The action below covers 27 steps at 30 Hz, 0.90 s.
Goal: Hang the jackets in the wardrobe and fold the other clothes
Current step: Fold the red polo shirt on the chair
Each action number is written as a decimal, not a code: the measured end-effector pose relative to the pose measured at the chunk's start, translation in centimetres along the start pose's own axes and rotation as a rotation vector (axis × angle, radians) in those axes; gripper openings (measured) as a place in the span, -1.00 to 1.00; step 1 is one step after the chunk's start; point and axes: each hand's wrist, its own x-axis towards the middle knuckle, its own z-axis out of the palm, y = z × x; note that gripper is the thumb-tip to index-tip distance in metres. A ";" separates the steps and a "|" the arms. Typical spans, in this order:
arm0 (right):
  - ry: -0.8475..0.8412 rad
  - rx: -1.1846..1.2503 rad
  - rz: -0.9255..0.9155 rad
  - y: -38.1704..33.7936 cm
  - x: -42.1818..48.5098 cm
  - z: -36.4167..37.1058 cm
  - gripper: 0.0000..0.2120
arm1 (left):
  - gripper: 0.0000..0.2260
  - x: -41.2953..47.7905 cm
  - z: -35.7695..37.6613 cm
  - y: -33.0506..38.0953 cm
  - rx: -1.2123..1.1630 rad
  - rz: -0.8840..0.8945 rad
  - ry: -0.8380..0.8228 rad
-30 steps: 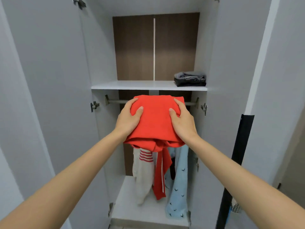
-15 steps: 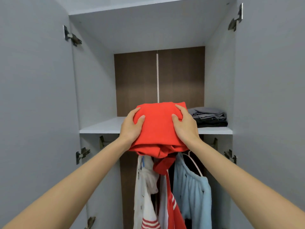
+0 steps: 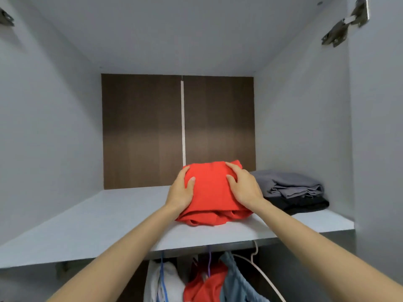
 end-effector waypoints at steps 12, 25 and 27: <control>-0.524 -0.227 0.001 3.4 0.6 3.7 -0.46 | -0.27 0.9 2.1 -3.2 0.586 -0.028 -0.618; -0.471 -0.216 -0.081 5.1 1.7 4.3 -0.54 | -0.31 1.3 3.9 -1.9 0.603 -0.113 -0.622; -0.417 -0.211 -0.078 4.8 1.2 4.0 -0.55 | -0.35 0.8 3.7 -1.6 0.615 -0.120 -0.615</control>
